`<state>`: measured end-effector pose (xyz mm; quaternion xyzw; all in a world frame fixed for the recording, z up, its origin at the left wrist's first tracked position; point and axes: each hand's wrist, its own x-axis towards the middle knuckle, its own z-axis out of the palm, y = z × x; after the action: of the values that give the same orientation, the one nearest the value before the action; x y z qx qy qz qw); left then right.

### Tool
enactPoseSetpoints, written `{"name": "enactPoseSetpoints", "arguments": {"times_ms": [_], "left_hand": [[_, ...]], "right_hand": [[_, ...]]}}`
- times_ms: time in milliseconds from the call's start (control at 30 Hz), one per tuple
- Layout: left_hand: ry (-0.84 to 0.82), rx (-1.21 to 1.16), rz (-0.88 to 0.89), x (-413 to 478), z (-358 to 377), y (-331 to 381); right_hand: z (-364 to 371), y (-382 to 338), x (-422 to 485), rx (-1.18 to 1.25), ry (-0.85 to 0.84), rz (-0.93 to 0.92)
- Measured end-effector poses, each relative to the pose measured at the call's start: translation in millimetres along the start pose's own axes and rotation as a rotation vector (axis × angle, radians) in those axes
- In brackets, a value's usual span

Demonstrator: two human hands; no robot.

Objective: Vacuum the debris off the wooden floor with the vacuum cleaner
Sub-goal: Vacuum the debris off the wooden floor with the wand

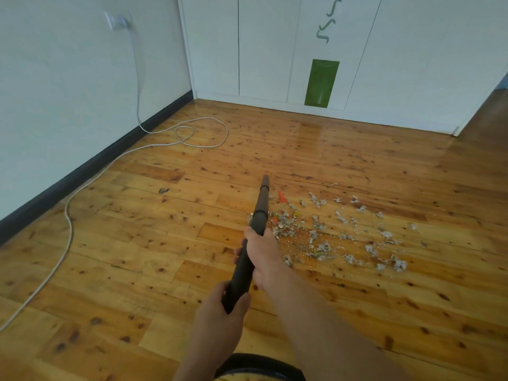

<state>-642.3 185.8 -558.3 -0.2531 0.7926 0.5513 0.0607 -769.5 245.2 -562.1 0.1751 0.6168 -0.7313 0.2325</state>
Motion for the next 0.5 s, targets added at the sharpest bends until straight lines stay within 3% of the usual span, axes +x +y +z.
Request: {"name": "enactPoseSetpoints", "arguments": {"times_ms": [500], "left_hand": [[0.108, -0.192, 0.071, 55.2, 16.0, 29.8]], "right_hand": [[13.9, -62.2, 49.4, -0.179, -0.015, 0.058]]}}
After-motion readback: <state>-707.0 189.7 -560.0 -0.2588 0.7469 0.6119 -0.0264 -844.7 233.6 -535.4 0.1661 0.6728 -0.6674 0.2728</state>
